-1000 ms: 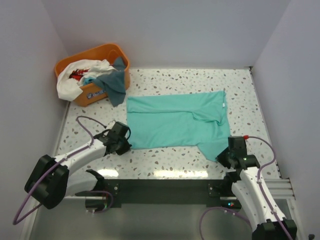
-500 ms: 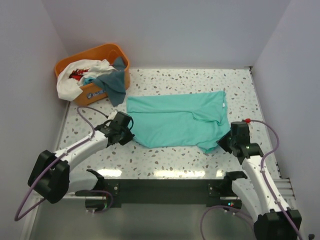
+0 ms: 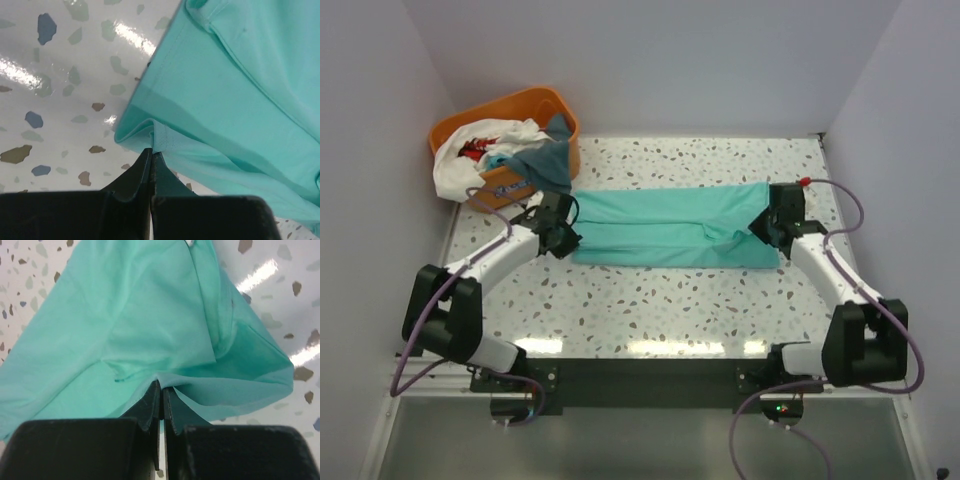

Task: Fold and stack the t-shirts
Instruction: Fold the tshirt

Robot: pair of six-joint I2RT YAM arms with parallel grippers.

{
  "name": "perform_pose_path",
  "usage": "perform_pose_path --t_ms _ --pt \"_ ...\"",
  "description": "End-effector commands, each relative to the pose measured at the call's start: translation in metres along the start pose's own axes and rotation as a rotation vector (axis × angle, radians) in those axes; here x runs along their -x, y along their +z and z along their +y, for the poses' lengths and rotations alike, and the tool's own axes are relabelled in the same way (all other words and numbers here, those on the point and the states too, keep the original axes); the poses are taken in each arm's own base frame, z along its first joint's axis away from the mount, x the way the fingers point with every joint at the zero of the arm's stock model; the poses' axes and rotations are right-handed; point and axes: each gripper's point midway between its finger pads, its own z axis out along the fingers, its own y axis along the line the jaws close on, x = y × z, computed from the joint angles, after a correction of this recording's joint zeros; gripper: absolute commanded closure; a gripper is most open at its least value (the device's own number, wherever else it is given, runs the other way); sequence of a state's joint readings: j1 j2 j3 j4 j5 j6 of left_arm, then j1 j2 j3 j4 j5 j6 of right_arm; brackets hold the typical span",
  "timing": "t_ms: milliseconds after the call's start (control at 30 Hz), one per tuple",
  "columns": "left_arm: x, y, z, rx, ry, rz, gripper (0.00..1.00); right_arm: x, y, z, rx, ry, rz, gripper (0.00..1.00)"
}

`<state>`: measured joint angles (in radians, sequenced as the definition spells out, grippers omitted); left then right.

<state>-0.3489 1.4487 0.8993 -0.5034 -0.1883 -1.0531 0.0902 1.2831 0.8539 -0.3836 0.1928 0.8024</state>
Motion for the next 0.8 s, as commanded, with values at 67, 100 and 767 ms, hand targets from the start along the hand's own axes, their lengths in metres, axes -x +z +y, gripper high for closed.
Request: perform_pose_path --t_ms 67,100,767 --pt "0.030 0.012 -0.015 0.031 -0.001 -0.050 1.00 0.041 0.035 0.026 -0.018 -0.009 -0.100 1.00" --pt "0.036 0.016 -0.016 0.049 -0.007 -0.062 1.00 0.044 0.041 0.030 -0.016 -0.009 -0.105 1.00" --pt "0.061 0.003 -0.079 -0.102 0.138 -0.114 0.00 -0.015 0.032 0.025 0.037 -0.210 0.186 0.01"
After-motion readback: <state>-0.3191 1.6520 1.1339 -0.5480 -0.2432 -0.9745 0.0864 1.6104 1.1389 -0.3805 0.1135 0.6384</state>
